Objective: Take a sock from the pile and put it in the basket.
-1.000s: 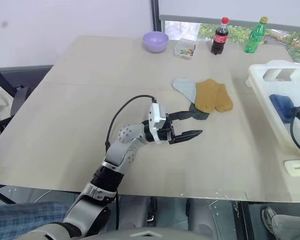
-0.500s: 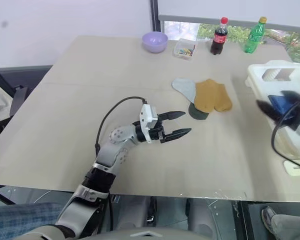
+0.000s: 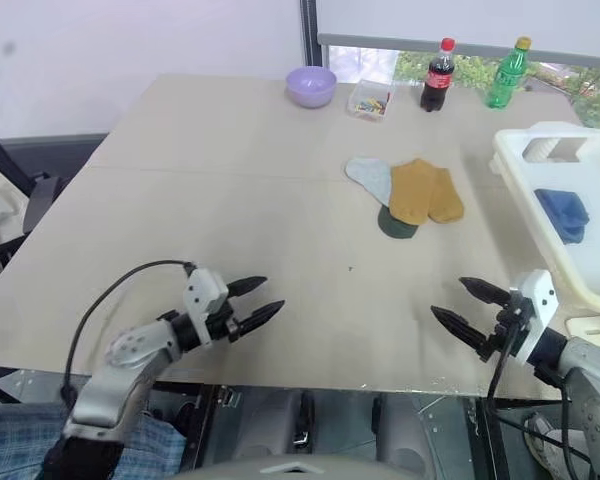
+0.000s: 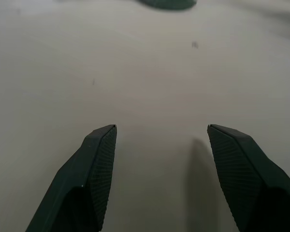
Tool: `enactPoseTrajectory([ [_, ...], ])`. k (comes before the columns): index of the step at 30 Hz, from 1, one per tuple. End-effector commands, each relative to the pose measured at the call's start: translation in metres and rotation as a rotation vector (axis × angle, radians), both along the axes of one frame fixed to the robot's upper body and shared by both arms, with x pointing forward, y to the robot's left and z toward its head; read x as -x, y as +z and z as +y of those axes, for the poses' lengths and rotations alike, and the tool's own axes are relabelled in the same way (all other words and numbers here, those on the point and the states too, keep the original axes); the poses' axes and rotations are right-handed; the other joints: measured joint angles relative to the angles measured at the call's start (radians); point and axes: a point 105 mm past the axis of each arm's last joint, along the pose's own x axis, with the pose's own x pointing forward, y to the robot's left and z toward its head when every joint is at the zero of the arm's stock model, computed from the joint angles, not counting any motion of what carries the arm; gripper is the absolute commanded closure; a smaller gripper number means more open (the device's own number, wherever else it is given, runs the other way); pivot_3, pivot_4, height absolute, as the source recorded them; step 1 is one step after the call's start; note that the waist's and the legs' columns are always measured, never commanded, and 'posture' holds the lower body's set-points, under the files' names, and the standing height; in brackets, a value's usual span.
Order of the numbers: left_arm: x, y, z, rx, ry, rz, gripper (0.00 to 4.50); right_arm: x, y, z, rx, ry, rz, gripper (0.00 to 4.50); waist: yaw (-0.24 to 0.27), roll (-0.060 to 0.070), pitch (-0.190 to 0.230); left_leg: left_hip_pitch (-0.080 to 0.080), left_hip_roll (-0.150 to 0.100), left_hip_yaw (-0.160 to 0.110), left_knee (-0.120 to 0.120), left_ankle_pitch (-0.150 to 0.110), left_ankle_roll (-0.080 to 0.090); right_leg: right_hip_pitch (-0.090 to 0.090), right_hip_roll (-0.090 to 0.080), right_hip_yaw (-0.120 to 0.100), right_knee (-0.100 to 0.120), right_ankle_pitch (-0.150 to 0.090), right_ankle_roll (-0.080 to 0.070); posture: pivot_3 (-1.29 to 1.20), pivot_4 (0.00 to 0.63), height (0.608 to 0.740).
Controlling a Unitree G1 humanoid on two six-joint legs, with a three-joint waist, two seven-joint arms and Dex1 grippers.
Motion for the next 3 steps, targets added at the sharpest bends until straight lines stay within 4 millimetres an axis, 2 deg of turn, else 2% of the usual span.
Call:
enactPoseTrajectory([
  [1,0.0077,0.0065,0.0057,-0.025,0.041,-0.044,1.30,0.0035,0.0053,-0.0108,0.012,0.039,-0.058,0.07,-0.001,0.000,0.000,0.000,0.000,0.000,0.000,0.000,0.000,0.000,0.000,0.000,0.000,0.000,0.000,0.00,0.150,0.730],
  [3,0.0106,0.0049,0.0066,-0.031,0.051,-0.044,1.30,0.0043,0.0042,-0.0164,0.007,0.039,-0.056,0.07,-0.001,0.000,0.000,0.000,0.000,0.000,-0.001,0.000,0.000,0.000,0.000,0.000,0.000,0.000,0.000,0.00,0.150,0.730],
])
